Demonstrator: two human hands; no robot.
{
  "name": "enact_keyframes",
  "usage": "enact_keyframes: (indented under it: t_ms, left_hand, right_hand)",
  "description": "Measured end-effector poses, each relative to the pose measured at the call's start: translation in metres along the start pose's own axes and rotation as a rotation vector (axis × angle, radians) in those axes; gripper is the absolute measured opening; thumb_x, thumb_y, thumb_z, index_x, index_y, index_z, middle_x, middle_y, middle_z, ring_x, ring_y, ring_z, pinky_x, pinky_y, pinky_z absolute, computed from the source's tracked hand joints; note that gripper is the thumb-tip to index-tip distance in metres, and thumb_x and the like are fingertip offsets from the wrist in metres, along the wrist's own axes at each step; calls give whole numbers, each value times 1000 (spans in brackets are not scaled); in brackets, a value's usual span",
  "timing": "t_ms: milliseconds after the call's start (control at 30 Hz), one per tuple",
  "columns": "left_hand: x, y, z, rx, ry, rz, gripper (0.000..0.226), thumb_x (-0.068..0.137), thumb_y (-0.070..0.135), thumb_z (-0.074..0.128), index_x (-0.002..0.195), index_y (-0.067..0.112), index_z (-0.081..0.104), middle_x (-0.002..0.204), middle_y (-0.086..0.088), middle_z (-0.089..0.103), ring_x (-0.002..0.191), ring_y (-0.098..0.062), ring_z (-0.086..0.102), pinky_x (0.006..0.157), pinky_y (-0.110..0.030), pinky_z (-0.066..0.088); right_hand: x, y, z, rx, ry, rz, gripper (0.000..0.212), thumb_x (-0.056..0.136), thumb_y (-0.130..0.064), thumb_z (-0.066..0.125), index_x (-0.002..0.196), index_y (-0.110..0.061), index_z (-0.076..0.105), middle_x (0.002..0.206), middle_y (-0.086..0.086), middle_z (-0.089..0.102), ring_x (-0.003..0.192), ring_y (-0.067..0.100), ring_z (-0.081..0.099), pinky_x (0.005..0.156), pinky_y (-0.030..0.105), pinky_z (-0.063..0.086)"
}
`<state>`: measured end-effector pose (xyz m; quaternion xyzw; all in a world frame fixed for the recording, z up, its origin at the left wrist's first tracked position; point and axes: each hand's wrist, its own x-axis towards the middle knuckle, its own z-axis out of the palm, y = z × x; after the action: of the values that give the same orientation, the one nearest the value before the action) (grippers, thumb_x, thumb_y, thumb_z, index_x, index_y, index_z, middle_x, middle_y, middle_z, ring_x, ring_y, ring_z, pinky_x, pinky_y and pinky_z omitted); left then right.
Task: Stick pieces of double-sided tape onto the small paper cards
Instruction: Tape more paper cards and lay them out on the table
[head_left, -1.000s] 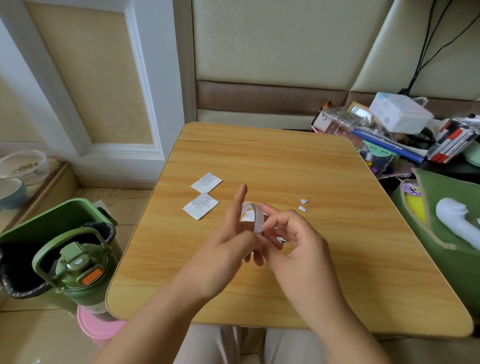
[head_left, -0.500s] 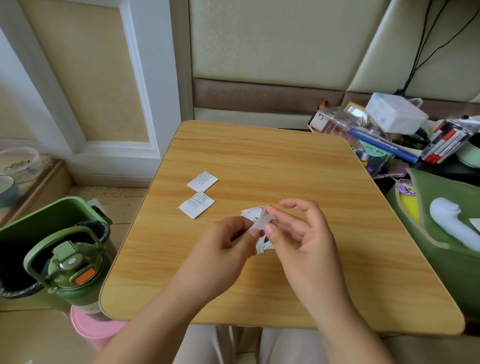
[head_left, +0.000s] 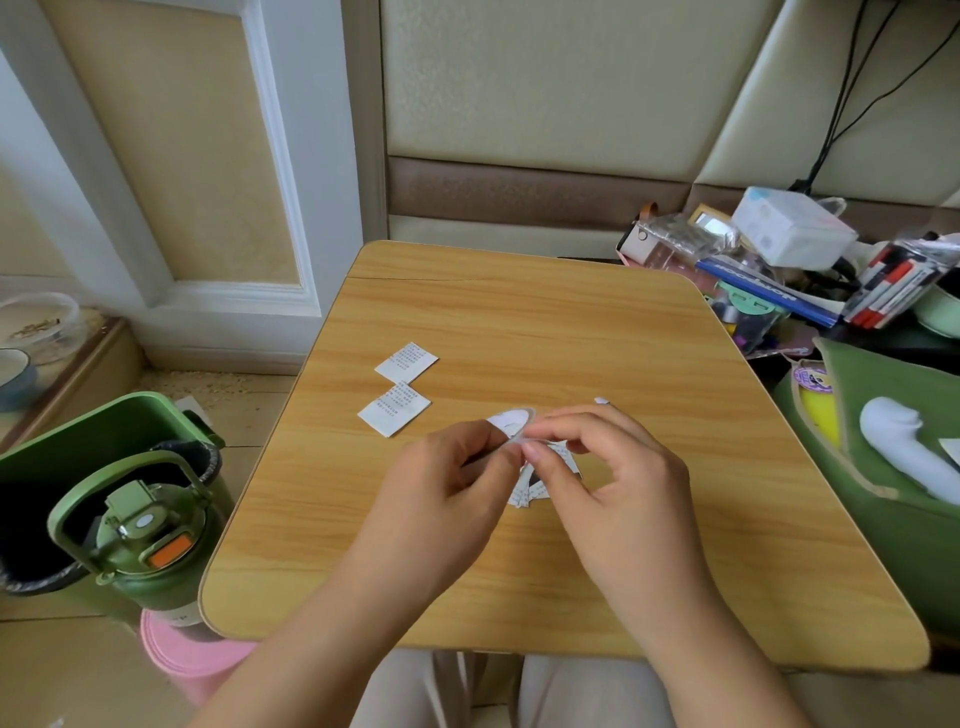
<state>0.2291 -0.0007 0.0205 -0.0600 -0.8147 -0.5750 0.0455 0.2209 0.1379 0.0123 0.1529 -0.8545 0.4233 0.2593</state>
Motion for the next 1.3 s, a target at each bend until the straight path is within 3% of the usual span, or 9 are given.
enact_keyframes:
  t_ms: [133, 267, 467, 667, 833, 1067, 1300]
  left_hand:
    - [1, 3, -1, 20, 44, 13, 28, 89, 17, 55, 65, 4, 57, 46, 9, 28, 43, -8, 25, 41, -15, 21]
    - [0, 9, -4, -1, 84, 50, 33, 82, 11, 57, 51, 9, 45, 46, 6, 26, 44, -9, 22, 41, -16, 19]
    - [-2, 13, -5, -106, 105, 28, 42, 79, 6, 62, 45, 12, 38, 44, 9, 25, 41, -7, 21, 40, -14, 20]
    - [-3, 12, -7, -212, 66, 34, 31, 63, 20, 59, 43, 11, 37, 43, 11, 23, 41, -5, 20, 40, -15, 19]
    - [-2, 13, -7, -458, 26, 8, 27, 54, 25, 59, 41, 16, 37, 43, 10, 28, 45, -6, 24, 48, -21, 19]
    - [0, 7, -12, -302, -40, -88, 27, 71, 25, 51, 45, 17, 53, 48, 4, 33, 60, -25, 21, 59, -42, 15]
    - [0, 9, -10, -480, -88, -176, 32, 68, 24, 56, 38, 21, 46, 47, 6, 28, 53, -14, 21, 55, -32, 17]
  right_hand:
    - [2, -3, -3, 74, -34, 51, 3, 77, -16, 71, 78, -19, 73, 85, -13, 64, 87, 0, 61, 77, 6, 40]
    - [5, -9, -7, 167, -92, 119, 4, 73, -20, 72, 74, -24, 72, 84, -17, 57, 84, -5, 56, 74, 2, 35]
    - [6, -15, -10, 326, -161, 143, 9, 69, -38, 69, 73, -30, 71, 83, -22, 55, 81, -4, 55, 73, 4, 35]
    - [4, -18, -9, 369, -152, 84, 6, 72, -31, 68, 73, -27, 71, 83, -14, 55, 78, 0, 57, 72, 5, 37]
    - [0, -20, -3, 503, -143, 107, 10, 75, -19, 73, 74, -29, 71, 86, -17, 55, 80, 1, 59, 71, 8, 42]
    - [7, -18, -13, 327, -222, 176, 7, 76, -24, 69, 77, -32, 71, 91, -23, 55, 94, 0, 55, 80, 4, 33]
    - [4, -17, -8, 349, -188, 32, 7, 81, -28, 62, 78, -32, 66, 91, -15, 51, 95, 5, 52, 79, 8, 43]
